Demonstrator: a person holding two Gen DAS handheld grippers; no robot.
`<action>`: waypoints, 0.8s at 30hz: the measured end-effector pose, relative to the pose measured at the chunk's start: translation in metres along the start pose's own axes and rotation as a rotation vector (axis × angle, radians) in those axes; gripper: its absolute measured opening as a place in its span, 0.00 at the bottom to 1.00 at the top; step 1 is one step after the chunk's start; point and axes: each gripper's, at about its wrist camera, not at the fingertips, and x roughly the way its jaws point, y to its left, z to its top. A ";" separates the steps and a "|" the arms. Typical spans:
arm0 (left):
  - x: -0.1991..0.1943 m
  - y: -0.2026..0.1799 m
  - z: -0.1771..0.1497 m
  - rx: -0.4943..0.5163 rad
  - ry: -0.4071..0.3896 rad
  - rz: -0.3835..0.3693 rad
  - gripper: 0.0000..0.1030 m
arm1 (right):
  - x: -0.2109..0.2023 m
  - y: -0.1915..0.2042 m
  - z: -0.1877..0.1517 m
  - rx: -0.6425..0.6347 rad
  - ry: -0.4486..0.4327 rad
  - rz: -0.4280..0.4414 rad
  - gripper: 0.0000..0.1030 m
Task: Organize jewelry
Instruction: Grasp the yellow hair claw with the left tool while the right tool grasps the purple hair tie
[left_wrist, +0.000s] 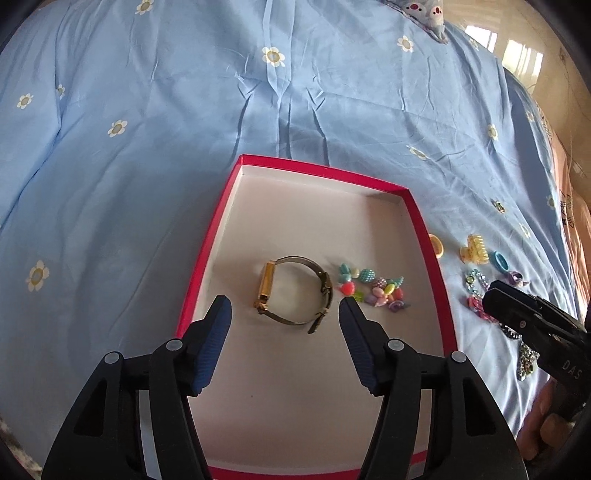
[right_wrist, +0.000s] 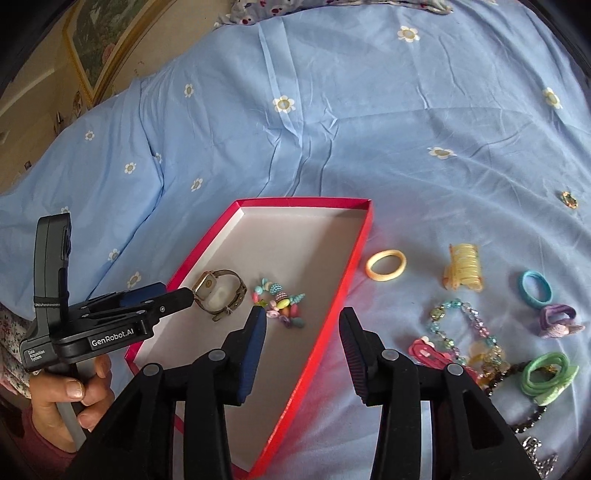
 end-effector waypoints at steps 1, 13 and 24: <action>-0.001 -0.005 0.000 0.006 -0.002 -0.008 0.59 | -0.004 -0.005 -0.001 0.010 -0.004 -0.008 0.42; -0.006 -0.065 0.001 0.098 0.006 -0.096 0.61 | -0.046 -0.060 -0.018 0.105 -0.041 -0.109 0.42; 0.002 -0.116 0.013 0.167 0.014 -0.160 0.64 | -0.084 -0.118 -0.032 0.220 -0.080 -0.225 0.42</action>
